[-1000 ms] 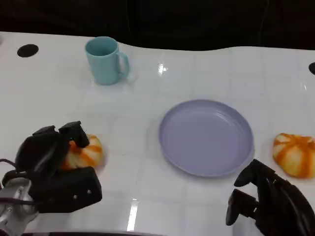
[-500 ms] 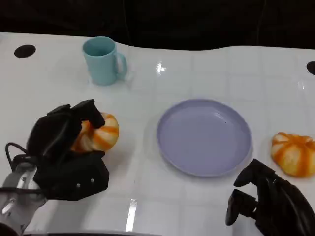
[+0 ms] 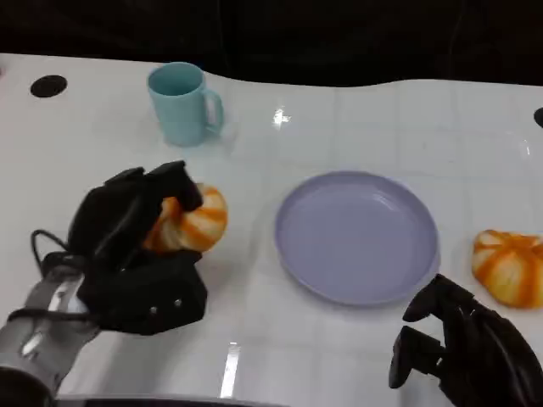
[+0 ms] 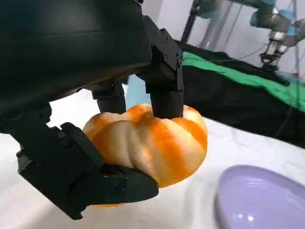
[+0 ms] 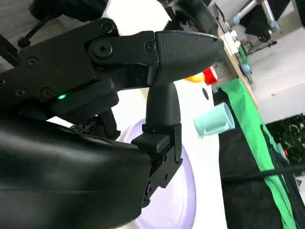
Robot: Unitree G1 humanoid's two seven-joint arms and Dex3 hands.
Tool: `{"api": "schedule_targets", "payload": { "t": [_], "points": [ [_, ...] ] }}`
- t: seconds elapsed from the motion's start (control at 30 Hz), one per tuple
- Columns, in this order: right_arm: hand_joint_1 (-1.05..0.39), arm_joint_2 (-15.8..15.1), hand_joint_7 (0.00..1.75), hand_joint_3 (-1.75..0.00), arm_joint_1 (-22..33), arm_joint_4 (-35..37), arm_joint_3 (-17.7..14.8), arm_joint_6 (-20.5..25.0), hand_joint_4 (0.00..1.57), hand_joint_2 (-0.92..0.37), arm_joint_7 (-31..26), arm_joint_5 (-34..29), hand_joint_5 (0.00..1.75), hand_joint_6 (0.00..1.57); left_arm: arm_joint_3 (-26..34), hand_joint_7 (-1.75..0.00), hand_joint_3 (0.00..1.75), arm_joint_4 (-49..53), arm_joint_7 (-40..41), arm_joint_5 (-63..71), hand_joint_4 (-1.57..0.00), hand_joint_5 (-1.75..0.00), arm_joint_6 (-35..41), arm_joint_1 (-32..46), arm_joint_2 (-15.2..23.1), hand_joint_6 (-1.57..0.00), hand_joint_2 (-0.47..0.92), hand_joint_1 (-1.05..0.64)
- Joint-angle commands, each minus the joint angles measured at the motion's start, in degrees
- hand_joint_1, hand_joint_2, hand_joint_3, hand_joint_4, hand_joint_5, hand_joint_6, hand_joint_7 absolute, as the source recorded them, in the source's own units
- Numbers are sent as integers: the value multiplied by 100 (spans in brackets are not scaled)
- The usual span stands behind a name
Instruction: Grasp the bread from the table and place it into the plate.
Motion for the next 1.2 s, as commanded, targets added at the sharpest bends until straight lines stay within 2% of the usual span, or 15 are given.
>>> {"api": "schedule_targets", "payload": {
  "t": [0.03, 0.53, 0.83, 0.97, 1.2],
  "points": [
    [-55, -45, 175, -44, 24, -13, -7, -76, 73, -92, -8, -53, 175, 43, -33, -175, 119, -27, -122, 3, -90, -175, -68, -258, -83, -73, 54, -22],
    [-54, -14, 174, -45, 2, 22, 35, -66, 75, -92, 58, 31, 175, 44, -261, -175, 134, -83, -300, 209, -92, -175, -108, -539, -366, -71, 44, -16],
    [-54, -11, 173, -44, -3, 23, 28, -42, 76, -92, 72, 62, 175, 45, -302, -175, 135, -38, -232, 296, -92, -175, -126, -578, -393, -71, 42, -15],
    [-54, 6, 173, -44, 17, 7, 64, -94, 75, -92, 58, 12, 175, 44, -592, -175, 131, 164, -212, 543, -93, -175, -58, -823, -689, -72, 42, -18],
    [-53, 26, 172, -44, 16, 24, 53, -105, 75, -92, 99, 67, 175, 45, -706, -175, 129, 360, -132, 637, -93, -175, -106, -958, -805, -72, 45, -18]
  ]
}}
